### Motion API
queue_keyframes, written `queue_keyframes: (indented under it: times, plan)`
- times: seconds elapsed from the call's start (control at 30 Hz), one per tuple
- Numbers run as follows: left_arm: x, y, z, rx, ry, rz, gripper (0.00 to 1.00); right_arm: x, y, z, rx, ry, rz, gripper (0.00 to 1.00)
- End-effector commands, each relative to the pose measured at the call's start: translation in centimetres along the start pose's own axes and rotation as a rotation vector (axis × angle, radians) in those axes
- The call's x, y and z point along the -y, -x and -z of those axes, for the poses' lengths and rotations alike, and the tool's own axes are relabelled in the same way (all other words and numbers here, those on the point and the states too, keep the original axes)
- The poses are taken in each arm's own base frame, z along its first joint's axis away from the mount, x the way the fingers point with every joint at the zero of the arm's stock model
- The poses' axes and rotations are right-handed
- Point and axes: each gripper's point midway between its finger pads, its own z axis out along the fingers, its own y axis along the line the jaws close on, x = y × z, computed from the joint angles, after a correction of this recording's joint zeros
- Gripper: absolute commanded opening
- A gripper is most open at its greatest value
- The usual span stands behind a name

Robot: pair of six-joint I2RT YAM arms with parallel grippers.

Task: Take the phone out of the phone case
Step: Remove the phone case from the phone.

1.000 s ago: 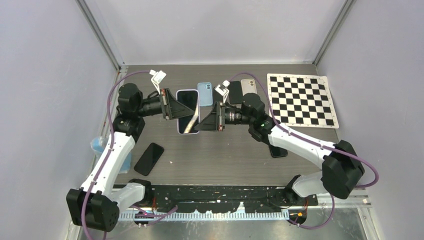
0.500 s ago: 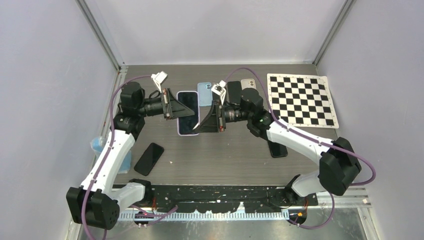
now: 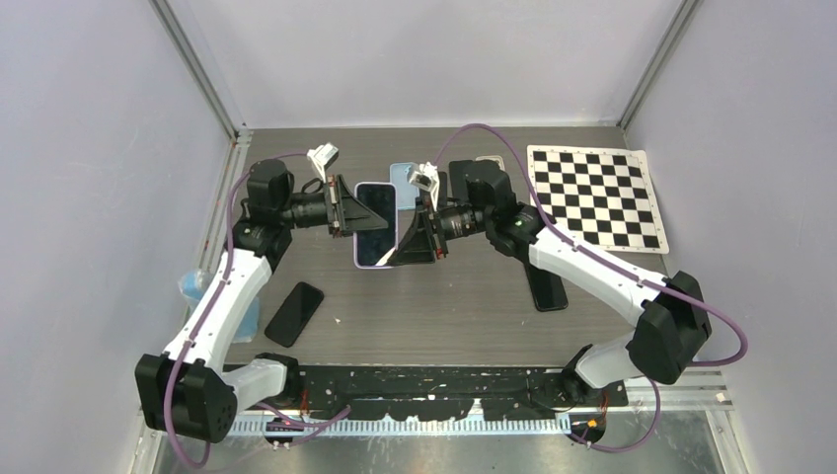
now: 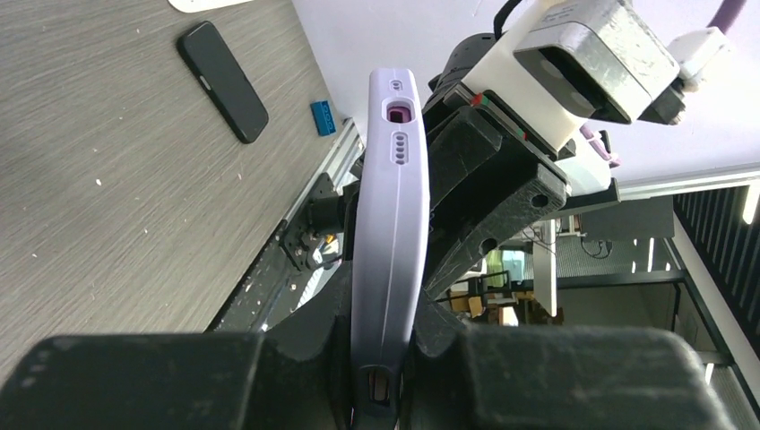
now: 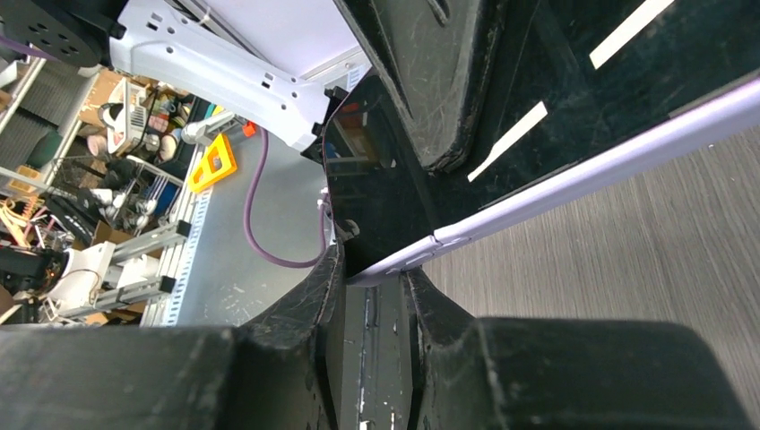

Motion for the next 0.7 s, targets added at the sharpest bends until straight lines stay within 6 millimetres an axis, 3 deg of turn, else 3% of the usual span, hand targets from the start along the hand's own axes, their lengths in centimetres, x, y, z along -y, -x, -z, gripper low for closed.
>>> queue_keyframes:
  times: [0.0,0.67]
  plan:
    - [1.8,2.2,0.0,0.059,-0.007,0.164,0.00,-1.2,-4.6,-1.2,-0.155,0.093,0.108,0.25]
    - [2.0,2.8,-0.4,0.044,-0.045,0.195,0.00,0.0,-5.8,-0.8,-0.202,0.031,0.179,0.29]
